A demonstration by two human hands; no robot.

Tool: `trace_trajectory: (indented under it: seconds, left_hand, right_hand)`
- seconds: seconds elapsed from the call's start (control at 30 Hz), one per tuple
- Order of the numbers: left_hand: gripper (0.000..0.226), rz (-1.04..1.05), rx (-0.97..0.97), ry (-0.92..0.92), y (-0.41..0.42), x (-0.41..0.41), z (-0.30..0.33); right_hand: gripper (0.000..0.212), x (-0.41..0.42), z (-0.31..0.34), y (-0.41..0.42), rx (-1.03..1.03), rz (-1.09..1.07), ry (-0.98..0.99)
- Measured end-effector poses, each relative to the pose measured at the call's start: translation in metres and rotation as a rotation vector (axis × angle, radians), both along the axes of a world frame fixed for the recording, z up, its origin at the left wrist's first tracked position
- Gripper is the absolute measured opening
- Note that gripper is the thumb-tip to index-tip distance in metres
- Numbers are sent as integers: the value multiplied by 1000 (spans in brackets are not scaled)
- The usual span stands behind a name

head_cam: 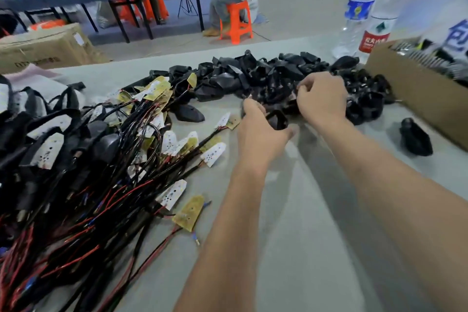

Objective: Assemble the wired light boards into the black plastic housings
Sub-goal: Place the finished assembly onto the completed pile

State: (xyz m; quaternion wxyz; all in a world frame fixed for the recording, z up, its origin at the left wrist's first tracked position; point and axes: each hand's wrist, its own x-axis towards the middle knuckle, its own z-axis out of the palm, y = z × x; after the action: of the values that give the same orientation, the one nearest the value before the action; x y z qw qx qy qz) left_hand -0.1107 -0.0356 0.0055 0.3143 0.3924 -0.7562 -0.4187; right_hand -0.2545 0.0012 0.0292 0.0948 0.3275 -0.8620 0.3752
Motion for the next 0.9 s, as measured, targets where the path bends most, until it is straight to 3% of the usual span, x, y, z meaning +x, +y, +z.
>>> trace_trajectory:
  seconds: [0.07,0.13,0.23,0.37,0.53,0.67,0.8,0.9]
  left_hand:
    - [67,-46,116,42,6,-9,-2]
    - [55,-36,132,57,10,-18,-2]
    - [36,142,99,52,6,-21,2]
    - [33,331,70,77,-16,5,14]
    - [39,424,-104,-56,-40,64,18]
    - [45,326,-175,-239,-51,101,18]
    - [44,168,-194,-278,-54,121,21]
    - [41,273,-160,-176,-59,132,28]
  right_hand:
    - [29,-22,5,11,85,-68,22]
    - [27,-36,10,21,103,-47,37]
    - [22,-26,12,25,30,188,95]
    - [19,23,3,11,32,539,62]
    - [37,82,-11,-20,290,798,48]
    - [39,104,-17,-31,464,778,74]
    - [23,115,-14,-21,225,708,62]
    - [24,132,-8,-5,240,950,-34]
